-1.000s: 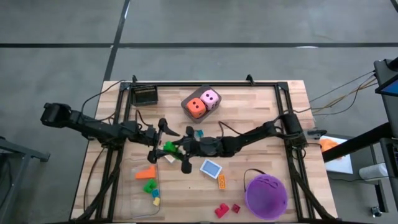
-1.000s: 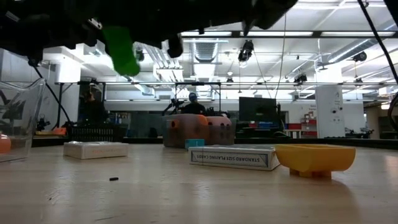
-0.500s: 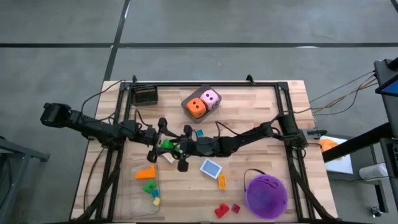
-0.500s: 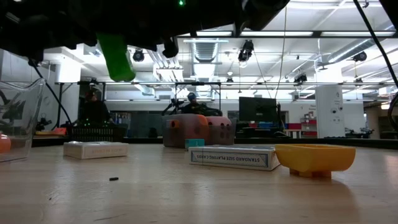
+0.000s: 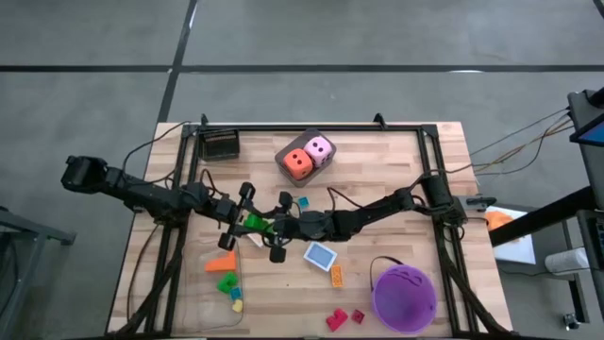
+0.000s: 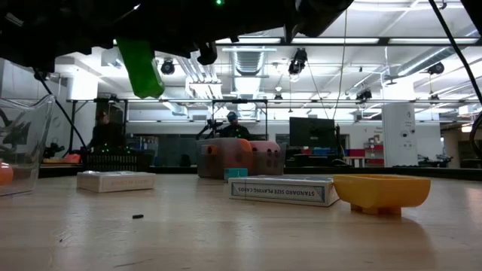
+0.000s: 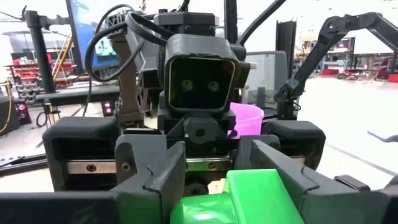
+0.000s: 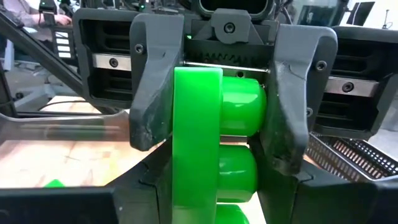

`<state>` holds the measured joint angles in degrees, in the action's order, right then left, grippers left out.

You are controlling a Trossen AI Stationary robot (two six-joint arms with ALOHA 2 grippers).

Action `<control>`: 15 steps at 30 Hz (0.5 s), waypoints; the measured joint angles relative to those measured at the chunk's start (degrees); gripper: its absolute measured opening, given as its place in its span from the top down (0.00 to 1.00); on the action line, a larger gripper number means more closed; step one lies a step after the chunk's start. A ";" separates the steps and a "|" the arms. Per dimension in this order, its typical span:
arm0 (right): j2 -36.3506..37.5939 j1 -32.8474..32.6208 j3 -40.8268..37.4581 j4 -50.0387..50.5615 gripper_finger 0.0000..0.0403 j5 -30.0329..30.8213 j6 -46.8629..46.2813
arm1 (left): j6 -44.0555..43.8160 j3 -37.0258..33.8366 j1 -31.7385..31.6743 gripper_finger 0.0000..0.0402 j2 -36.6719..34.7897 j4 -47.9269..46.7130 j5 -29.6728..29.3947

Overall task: Pick & Place Toys
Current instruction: Put the green game piece into the transparent bin

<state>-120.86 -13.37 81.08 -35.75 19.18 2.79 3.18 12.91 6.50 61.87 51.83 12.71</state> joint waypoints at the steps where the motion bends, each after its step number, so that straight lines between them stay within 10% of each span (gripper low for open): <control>1: 0.00 -0.01 0.00 -0.01 0.61 0.00 0.02 | -0.02 0.00 0.00 0.59 0.00 -0.07 0.00; 5: 0.00 -0.02 0.00 0.46 0.59 -0.42 -0.23 | -0.37 -0.02 0.00 0.59 -0.26 -0.42 0.15; 15: 0.56 -1.41 -1.99 1.24 0.07 -3.16 -1.33 | -1.92 -0.34 0.05 0.60 -8.43 -11.65 1.61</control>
<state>-120.30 -14.77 79.08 -34.52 16.02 1.45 1.26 12.57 6.55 53.43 40.18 14.33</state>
